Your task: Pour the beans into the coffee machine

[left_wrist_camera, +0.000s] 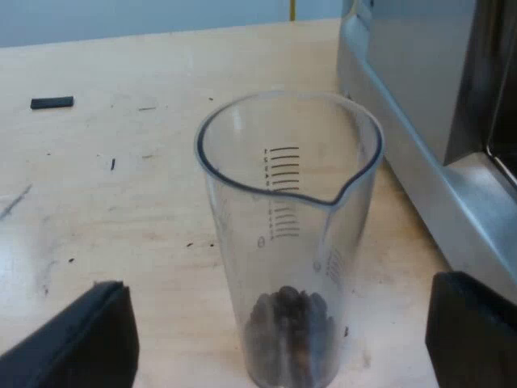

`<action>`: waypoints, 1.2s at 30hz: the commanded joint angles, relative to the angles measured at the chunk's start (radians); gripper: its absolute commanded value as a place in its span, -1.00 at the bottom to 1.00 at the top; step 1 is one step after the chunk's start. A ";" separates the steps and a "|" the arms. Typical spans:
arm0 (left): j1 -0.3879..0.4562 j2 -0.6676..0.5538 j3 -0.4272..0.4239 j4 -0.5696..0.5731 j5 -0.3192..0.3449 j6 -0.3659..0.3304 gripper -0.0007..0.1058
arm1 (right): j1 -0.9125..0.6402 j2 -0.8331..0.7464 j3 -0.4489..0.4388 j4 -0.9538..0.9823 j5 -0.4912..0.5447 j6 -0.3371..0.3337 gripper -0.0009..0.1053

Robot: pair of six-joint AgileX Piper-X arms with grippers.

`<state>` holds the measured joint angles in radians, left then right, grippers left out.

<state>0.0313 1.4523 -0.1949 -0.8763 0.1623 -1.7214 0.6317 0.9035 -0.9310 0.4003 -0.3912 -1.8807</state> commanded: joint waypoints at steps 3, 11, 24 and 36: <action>-0.005 0.109 -0.026 -0.105 0.001 -0.009 0.59 | 0.003 -0.004 -0.008 -0.015 -0.017 -0.015 0.50; -0.005 0.189 -0.104 -0.139 0.016 -0.011 0.59 | 0.003 -0.004 -0.008 -0.015 -0.017 -0.015 0.50; -0.005 0.231 -0.163 -0.130 0.032 -0.009 0.57 | 0.003 -0.004 -0.008 -0.015 -0.017 -0.015 0.50; -0.005 0.251 -0.191 -0.125 0.044 -0.009 0.19 | 0.003 -0.004 -0.008 -0.015 -0.017 0.000 0.50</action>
<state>0.0313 1.7054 -0.3797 -0.9970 0.1949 -1.7214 0.6317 0.9035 -0.9310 0.4003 -0.3912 -1.8774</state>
